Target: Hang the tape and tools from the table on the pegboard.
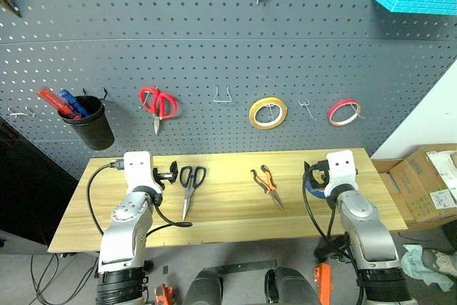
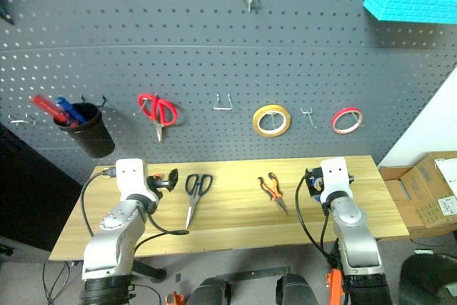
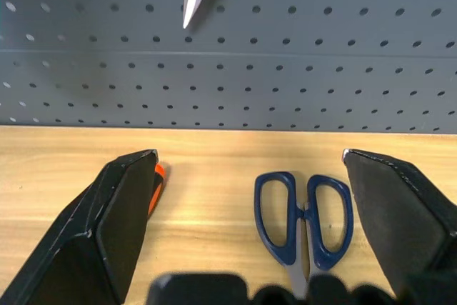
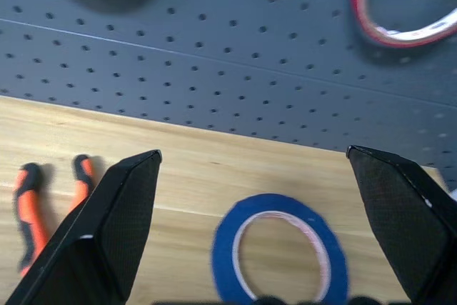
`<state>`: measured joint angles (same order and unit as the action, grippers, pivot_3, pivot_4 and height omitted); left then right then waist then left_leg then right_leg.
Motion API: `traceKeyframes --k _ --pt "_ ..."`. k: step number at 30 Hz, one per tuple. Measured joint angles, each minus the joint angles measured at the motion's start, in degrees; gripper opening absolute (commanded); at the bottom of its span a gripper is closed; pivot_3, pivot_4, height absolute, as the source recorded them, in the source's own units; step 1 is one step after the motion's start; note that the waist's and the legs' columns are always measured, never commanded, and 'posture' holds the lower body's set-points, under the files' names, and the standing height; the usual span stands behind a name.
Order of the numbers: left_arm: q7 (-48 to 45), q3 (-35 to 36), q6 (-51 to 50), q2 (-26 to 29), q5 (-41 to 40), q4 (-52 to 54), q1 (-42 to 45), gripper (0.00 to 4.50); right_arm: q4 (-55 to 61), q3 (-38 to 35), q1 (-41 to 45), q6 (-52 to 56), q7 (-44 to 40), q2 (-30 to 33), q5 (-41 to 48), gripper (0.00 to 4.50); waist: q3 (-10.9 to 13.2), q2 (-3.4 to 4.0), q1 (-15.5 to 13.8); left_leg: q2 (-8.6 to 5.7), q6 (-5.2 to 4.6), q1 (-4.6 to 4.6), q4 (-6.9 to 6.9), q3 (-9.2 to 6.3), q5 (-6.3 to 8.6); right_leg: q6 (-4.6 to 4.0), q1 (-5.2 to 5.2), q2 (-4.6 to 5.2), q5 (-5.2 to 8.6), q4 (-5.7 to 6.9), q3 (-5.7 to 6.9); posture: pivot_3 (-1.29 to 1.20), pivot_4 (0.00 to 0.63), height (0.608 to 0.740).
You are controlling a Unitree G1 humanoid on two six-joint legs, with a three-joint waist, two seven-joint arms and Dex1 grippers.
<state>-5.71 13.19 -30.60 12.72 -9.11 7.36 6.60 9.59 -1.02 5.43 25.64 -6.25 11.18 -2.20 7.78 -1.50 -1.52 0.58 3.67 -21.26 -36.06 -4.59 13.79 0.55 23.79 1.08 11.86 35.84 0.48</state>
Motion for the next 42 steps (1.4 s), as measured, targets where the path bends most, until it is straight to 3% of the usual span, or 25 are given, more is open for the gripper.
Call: traceKeyframes --k 22,28,37,42 --pt "0.2 -0.1 1.0 0.6 0.3 -2.2 2.3 4.46 -1.6 0.3 1.3 -1.5 -0.2 0.2 0.0 4.5 -0.2 0.0 0.1 0.01 0.0 0.32 0.01 0.02 0.0 0.02 -0.22 -0.02 -0.02 0.13 -0.05 0.12 0.061 0.74" --pt "-2.6 -1.3 -0.6 0.5 -1.6 -2.9 7.8 4.46 -1.6 2.2 1.9 -1.1 -4.6 3.2 0.1 4.5 -0.2 -0.01 0.0 -0.01 -0.01 0.33 -0.03 0.01 -0.01 -0.01 -0.27 -0.02 0.01 0.13 -0.04 0.1 0.092 0.74" --pt "-13.8 -12.0 -8.1 -7.0 -7.9 -11.0 21.7 4.46 -8.9 5.5 7.6 0.7 -18.8 11.4 2.0 4.5 0.6 -0.1 0.6 -0.03 -0.02 0.38 -0.04 0.03 -0.01 -0.02 -0.34 -0.02 0.02 0.12 -0.06 0.05 0.173 0.74" --pt "-16.5 -15.6 -16.4 -12.0 -11.3 -14.8 22.3 4.46 -18.6 5.5 12.0 -1.6 -23.0 13.1 2.6 4.5 2.4 -0.16 2.2 -0.01 -0.08 0.34 0.02 0.02 0.01 0.12 -0.29 -0.04 -0.04 0.12 -0.07 0.03 0.21 0.74"
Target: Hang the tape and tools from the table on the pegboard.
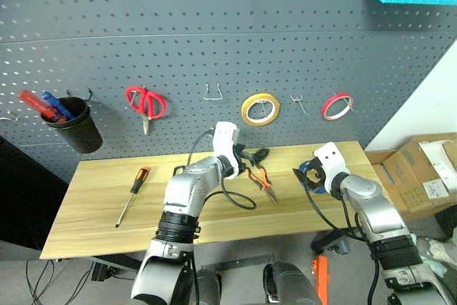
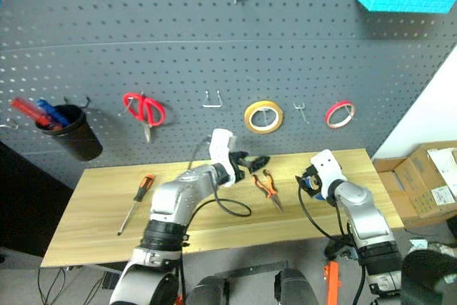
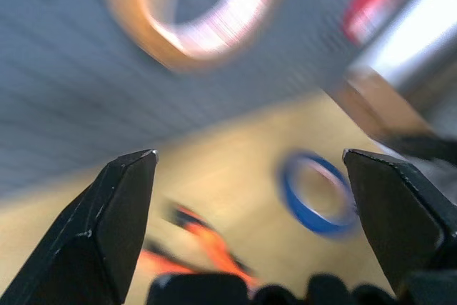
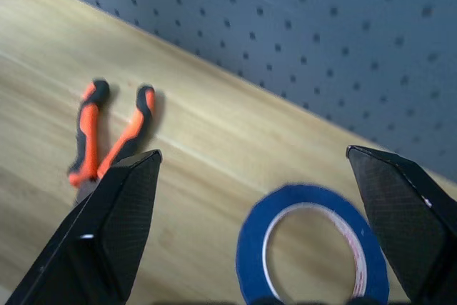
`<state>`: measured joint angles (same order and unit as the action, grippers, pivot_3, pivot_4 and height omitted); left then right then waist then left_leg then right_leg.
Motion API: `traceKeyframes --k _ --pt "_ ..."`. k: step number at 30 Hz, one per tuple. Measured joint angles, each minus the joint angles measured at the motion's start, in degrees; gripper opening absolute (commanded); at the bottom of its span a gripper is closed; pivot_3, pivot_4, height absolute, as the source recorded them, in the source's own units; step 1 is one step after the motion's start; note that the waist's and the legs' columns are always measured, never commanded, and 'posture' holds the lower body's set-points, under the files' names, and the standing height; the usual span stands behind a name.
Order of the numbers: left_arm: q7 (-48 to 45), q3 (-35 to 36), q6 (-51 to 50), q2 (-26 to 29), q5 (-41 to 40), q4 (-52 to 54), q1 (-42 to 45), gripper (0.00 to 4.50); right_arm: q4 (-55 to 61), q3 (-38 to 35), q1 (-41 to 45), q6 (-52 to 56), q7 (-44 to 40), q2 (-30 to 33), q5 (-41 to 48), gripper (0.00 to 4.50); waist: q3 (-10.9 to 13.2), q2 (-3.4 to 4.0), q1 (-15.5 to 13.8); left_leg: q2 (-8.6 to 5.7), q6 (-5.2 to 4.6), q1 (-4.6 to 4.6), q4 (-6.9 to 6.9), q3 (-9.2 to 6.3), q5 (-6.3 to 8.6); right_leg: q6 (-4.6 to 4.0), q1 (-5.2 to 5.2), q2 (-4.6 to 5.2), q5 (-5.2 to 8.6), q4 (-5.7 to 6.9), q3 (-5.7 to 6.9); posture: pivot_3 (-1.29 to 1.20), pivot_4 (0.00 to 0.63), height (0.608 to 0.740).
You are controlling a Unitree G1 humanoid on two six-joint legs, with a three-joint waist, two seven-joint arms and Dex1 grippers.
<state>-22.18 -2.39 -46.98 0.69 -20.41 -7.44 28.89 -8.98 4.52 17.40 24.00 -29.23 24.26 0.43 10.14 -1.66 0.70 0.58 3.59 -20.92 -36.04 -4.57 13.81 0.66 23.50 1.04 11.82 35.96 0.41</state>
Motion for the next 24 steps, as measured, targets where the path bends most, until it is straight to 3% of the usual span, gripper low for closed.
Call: traceKeyframes --k 13,18,24 --pt "-1.5 -6.5 -7.7 -3.8 -2.1 0.3 -5.2 4.46 -25.5 0.2 9.6 -8.1 -6.0 1.4 -0.4 4.5 4.5 0.0 1.1 0.0 -0.18 -0.09 -0.04 0.02 0.11 0.18 0.05 0.02 0.09 0.05 -0.05 0.04 0.299 0.74" --pt "-0.9 -6.7 -9.1 -4.0 -2.1 1.6 -6.4 4.46 -29.2 0.2 11.7 -9.1 -7.0 1.2 -0.9 4.5 5.2 0.06 1.0 0.0 -0.17 -0.87 -0.13 0.02 0.11 0.28 0.75 0.04 0.09 0.15 -0.04 0.05 0.32 0.74" --pt "-0.7 -6.1 -10.6 -3.8 -2.2 3.4 -7.1 4.46 -33.3 -0.3 14.6 -8.5 -8.2 0.3 -0.5 4.5 6.3 0.02 1.0 -0.01 -0.17 -0.87 -0.15 0.02 0.11 0.29 0.76 0.07 0.08 0.16 -0.04 0.07 0.33 0.74"
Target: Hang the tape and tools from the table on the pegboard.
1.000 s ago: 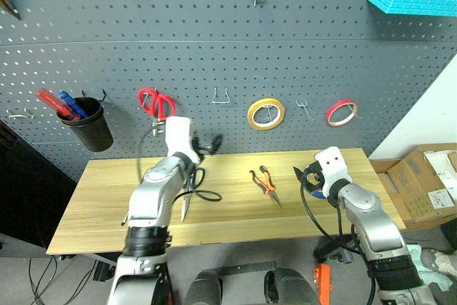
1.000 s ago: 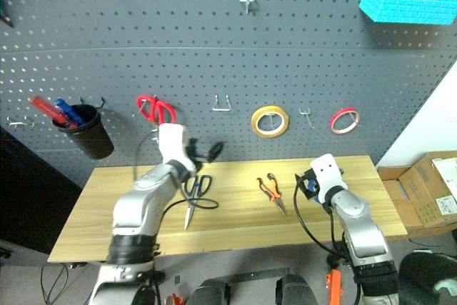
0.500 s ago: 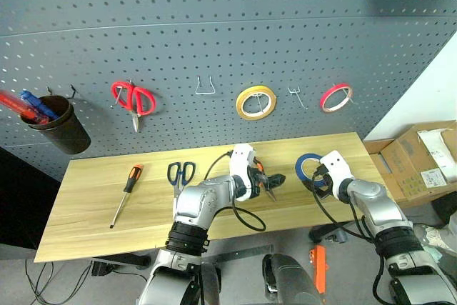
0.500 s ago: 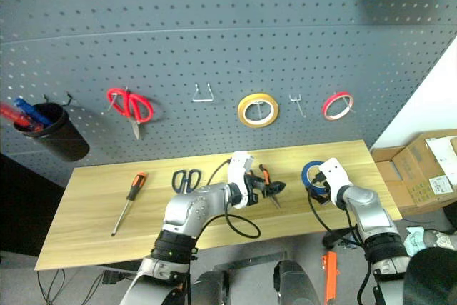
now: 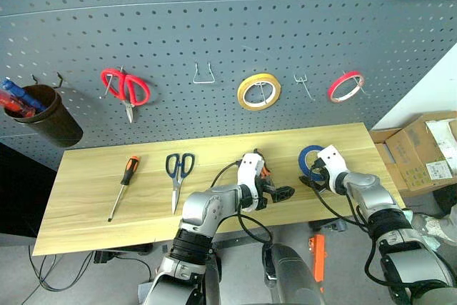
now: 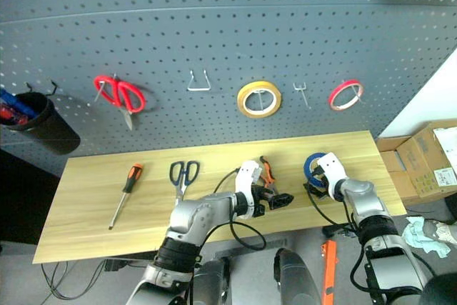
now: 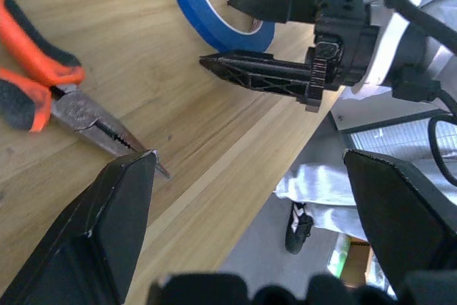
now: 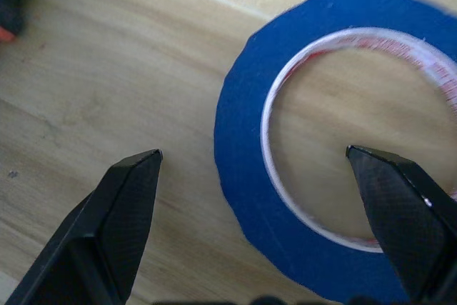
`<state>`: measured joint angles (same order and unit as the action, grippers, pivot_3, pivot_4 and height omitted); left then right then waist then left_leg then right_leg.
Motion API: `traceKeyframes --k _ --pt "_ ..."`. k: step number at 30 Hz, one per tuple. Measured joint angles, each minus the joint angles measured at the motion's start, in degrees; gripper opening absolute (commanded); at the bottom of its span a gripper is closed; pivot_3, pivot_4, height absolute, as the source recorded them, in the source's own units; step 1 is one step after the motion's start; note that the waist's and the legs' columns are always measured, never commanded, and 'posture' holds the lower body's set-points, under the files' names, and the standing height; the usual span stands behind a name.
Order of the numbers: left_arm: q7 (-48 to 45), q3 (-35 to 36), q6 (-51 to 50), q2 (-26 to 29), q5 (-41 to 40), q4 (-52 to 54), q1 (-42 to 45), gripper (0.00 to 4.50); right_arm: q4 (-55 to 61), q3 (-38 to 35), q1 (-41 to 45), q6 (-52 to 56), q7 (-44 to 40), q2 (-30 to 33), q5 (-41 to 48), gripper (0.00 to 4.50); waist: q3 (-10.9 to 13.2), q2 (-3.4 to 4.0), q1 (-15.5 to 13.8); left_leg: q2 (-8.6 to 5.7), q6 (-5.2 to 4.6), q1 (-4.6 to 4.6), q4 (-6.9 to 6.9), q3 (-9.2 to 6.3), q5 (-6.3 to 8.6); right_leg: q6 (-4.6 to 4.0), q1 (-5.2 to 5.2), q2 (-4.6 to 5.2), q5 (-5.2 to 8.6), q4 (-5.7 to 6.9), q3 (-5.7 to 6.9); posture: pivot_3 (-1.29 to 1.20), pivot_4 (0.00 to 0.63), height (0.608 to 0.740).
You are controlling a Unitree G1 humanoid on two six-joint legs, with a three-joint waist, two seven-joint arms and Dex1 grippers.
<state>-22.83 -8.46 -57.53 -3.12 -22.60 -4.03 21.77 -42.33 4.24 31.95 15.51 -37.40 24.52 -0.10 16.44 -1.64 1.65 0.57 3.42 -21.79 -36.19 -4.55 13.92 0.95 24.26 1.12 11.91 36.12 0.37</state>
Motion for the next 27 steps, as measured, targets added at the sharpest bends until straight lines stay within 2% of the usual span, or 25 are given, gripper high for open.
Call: traceKeyframes --k 2,5,14,15,23,27 --pt "0.1 0.0 -0.6 0.3 0.0 0.6 -0.4 4.46 -0.7 -0.6 0.9 1.1 -0.3 -0.3 0.6 4.5 0.1 -0.01 0.0 0.01 0.0 -0.01 0.0 -0.01 0.0 0.0 0.0 0.0 0.0 0.0 0.02 0.08 0.325 0.74" --pt "0.4 0.3 -0.9 0.6 0.0 1.6 -0.9 4.5 -0.9 -0.8 1.3 1.9 -1.2 -0.4 1.3 3.94 0.1 -0.01 -0.1 0.01 0.0 -0.01 0.01 -0.02 0.0 0.0 0.0 0.0 0.0 -0.01 0.02 0.08 0.322 0.74" --pt "1.4 0.9 -1.1 -0.2 0.0 2.0 -1.1 4.5 -1.7 -0.8 1.3 1.6 -1.0 -0.4 1.3 0.86 0.1 -0.01 -0.1 0.0 0.0 -0.01 0.01 -0.01 0.0 0.01 0.0 0.01 0.0 -0.03 0.02 0.08 0.303 0.74" --pt "1.4 0.9 -1.1 -0.2 0.0 2.0 -1.1 4.5 -1.7 -0.9 1.3 1.6 -1.0 -0.4 1.3 0.62 0.1 -0.01 -0.1 0.0 0.0 -0.02 0.01 -0.02 0.0 0.01 0.0 0.01 0.0 -0.03 0.03 0.08 0.301 0.74" --pt "0.9 1.0 -0.8 0.1 0.0 2.0 -0.6 4.5 -0.6 -0.9 0.3 0.9 0.5 -0.4 1.3 0.55 0.1 0.02 -0.2 0.0 0.02 -0.02 0.01 -0.02 -0.01 0.03 0.0 0.02 0.0 -0.03 0.04 0.06 0.254 0.74" --pt "0.1 0.4 0.1 1.3 0.0 2.6 0.2 4.5 5.8 -0.8 -4.6 -1.8 4.2 -0.1 -0.4 0.55 0.0 0.1 -0.4 -0.02 0.04 -0.1 0.01 -0.01 -0.01 0.04 0.08 0.05 -0.01 -0.03 0.04 0.05 0.221 0.74"
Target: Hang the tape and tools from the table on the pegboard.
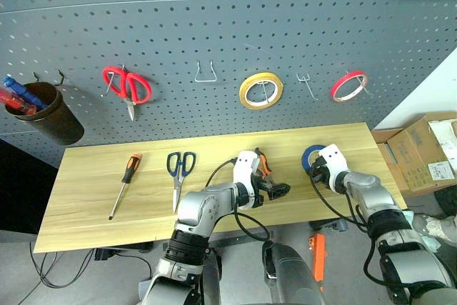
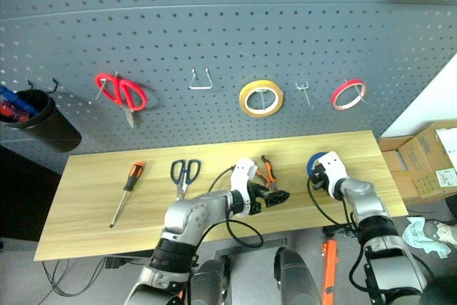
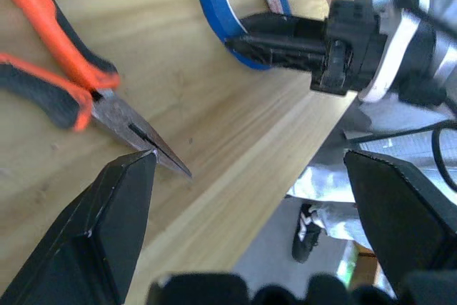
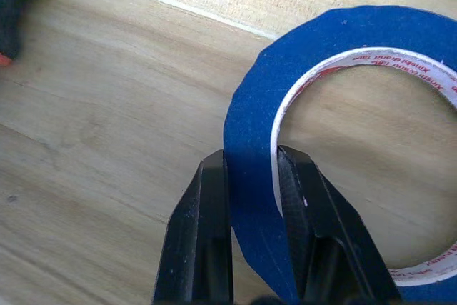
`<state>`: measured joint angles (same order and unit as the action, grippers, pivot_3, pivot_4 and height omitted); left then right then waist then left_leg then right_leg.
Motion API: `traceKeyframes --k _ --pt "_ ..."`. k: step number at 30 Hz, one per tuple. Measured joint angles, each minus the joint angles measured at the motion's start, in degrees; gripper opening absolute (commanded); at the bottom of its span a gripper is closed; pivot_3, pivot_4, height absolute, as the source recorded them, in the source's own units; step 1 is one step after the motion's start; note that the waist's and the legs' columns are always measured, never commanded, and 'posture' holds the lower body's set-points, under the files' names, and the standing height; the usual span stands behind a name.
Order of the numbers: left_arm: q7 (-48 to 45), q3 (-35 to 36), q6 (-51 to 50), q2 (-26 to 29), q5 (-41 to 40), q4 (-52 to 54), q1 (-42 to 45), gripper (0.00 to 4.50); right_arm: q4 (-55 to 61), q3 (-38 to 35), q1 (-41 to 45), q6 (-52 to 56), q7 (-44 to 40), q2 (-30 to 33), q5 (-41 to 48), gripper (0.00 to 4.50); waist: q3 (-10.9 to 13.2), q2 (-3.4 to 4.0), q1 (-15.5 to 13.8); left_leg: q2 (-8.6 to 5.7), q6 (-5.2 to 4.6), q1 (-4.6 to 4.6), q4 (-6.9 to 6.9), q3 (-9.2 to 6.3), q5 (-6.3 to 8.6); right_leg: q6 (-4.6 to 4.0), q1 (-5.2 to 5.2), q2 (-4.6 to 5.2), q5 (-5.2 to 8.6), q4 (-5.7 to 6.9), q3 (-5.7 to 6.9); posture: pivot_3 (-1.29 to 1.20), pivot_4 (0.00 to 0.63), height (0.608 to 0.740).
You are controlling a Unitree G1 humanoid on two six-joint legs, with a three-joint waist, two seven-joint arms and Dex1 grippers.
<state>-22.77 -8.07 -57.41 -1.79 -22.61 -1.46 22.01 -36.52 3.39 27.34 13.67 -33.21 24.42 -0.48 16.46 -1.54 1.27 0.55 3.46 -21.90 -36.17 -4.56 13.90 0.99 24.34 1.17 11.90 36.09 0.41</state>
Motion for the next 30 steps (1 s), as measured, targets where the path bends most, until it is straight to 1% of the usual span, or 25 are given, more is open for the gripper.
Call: traceKeyframes --k 2,6,7,10,13,14,16,17,18,20,22,23,25,28,30 --pt "-1.1 -0.3 0.4 1.4 -0.1 1.6 -0.3 4.5 6.3 0.0 -4.5 -0.8 2.0 0.5 -0.9 0.55 0.0 0.05 -0.2 0.01 0.03 -0.06 0.02 0.0 0.0 0.04 0.06 0.01 0.02 0.0 0.01 0.03 0.189 0.74" --pt "-4.8 0.3 1.8 5.6 -1.8 6.8 -2.1 4.5 26.0 -1.0 -16.8 -0.2 6.4 0.5 -2.4 0.55 -0.6 0.44 -0.4 0.03 0.45 -0.18 0.05 0.03 -0.11 0.14 0.26 0.03 0.07 0.04 -0.02 0.01 0.142 0.74" --pt "-5.8 1.1 1.7 6.5 -3.1 8.8 -2.7 4.5 32.3 -1.8 -20.5 0.7 8.1 0.1 -2.6 0.55 -1.0 0.52 -0.4 0.04 0.52 -0.3 0.05 0.04 -0.11 0.15 0.4 0.03 0.08 0.07 -0.03 0.01 0.135 0.74" --pt "-8.1 3.5 1.2 9.2 -6.5 13.3 -3.1 4.5 44.0 -2.7 -27.2 1.3 11.4 -0.2 -4.0 0.55 -2.4 0.62 -0.5 0.02 0.7 -0.57 0.0 0.08 -0.19 0.19 0.68 0.02 0.05 0.11 -0.05 0.0 0.101 0.74" --pt "-9.2 6.4 -0.5 10.9 -10.2 16.0 -3.3 4.5 51.9 -2.8 -32.2 0.8 14.4 -0.7 -6.2 0.55 -4.3 0.54 -0.6 0.0 0.67 -0.52 -0.03 0.08 -0.19 0.21 0.66 0.01 0.04 0.12 -0.05 0.0 0.078 0.74" --pt "-9.3 7.4 -1.2 11.1 -11.6 16.8 -3.2 4.5 53.6 -2.7 -33.4 0.2 15.6 -0.9 -7.2 0.55 -4.8 0.53 -0.6 0.0 0.48 -0.43 -0.06 0.09 -0.08 0.22 0.56 0.01 0.03 0.12 -0.05 0.01 0.065 0.74" --pt "-9.4 9.6 -2.6 11.2 -14.6 17.4 -3.1 4.5 55.5 -2.5 -35.7 -3.1 17.6 -0.7 -9.9 0.55 -5.9 0.5 -0.7 -0.04 0.45 -0.39 -0.13 0.09 -0.08 0.2 0.49 0.0 -0.01 0.12 -0.05 0.01 0.047 0.74" --pt "-9.4 10.5 -3.2 11.2 -15.9 17.6 -2.9 4.5 55.7 -2.1 -36.3 -5.2 18.6 -0.4 -11.4 0.55 -6.2 0.47 -0.7 -0.04 0.45 -0.18 -0.19 0.09 -0.07 0.19 0.27 -0.01 -0.02 0.12 -0.05 0.01 0.04 0.74" --pt "-9.4 11.1 -3.7 11.4 -17.2 17.7 -2.4 4.5 55.7 -1.6 -36.6 -7.6 19.6 -0.3 -12.9 0.55 -6.5 0.43 -0.7 -0.04 0.44 0.04 -0.2 0.09 -0.07 0.18 0.01 -0.03 -0.02 0.09 -0.05 0.01 0.04 0.74" --pt "-9.5 11.2 -4.3 12.0 -18.6 18.3 -1.6 4.5 55.4 -0.6 -36.0 -11.3 20.7 -0.2 -14.8 0.55 -7.4 0.43 -0.5 -0.02 0.42 0.23 -0.23 0.08 -0.06 -0.06 -0.22 -0.06 0.12 0.0 -0.05 0.01 0.015 0.74" --pt "-9.5 11.2 -4.6 12.2 -19.8 18.8 -1.4 4.5 53.8 0.5 -33.7 -14.6 21.1 -0.2 -16.2 0.55 -8.4 0.38 -0.1 -0.03 0.41 0.27 -0.33 0.08 -0.07 -0.1 -0.32 -0.06 0.14 -0.01 -0.07 0.01 0.015 0.74" --pt "-9.5 11.3 -4.7 12.1 -20.6 18.9 -1.2 4.5 52.0 1.0 -31.2 -16.5 21.2 -0.1 -16.7 0.55 -8.8 0.37 0.2 -0.03 0.4 0.27 -0.47 0.08 -0.07 -0.12 -0.37 -0.07 0.11 -0.01 -0.07 0.01 0.0 0.74" --pt "-9.3 11.5 -4.8 11.7 -22.4 19.0 -0.8 4.5 48.0 1.8 -25.5 -19.3 21.4 -0.2 -16.8 0.55 -9.1 0.37 0.6 -0.03 0.37 0.39 -0.67 0.06 -0.08 -0.14 -0.59 -0.1 0.05 0.0 -0.08 0.02 0.0 0.74" --pt "-9.0 11.2 -3.7 11.6 -22.4 18.3 1.5 4.5 38.9 2.0 -15.8 -22.0 21.5 -0.9 -16.2 0.55 -9.3 0.26 0.6 -0.04 0.28 0.98 -0.72 0.04 -0.13 -0.15 -1.18 -0.11 0.03 -0.04 -0.09 0.04 0.0 0.74" --pt "-8.6 11.2 -1.8 11.7 -21.5 16.7 2.4 4.5 33.9 2.3 -12.0 -24.4 21.1 -0.8 -16.0 0.55 -9.7 0.2 0.5 -0.04 0.27 1.03 -0.7 0.02 -0.14 -0.15 -1.23 -0.12 0.03 -0.04 -0.09 0.05 0.0 0.74"
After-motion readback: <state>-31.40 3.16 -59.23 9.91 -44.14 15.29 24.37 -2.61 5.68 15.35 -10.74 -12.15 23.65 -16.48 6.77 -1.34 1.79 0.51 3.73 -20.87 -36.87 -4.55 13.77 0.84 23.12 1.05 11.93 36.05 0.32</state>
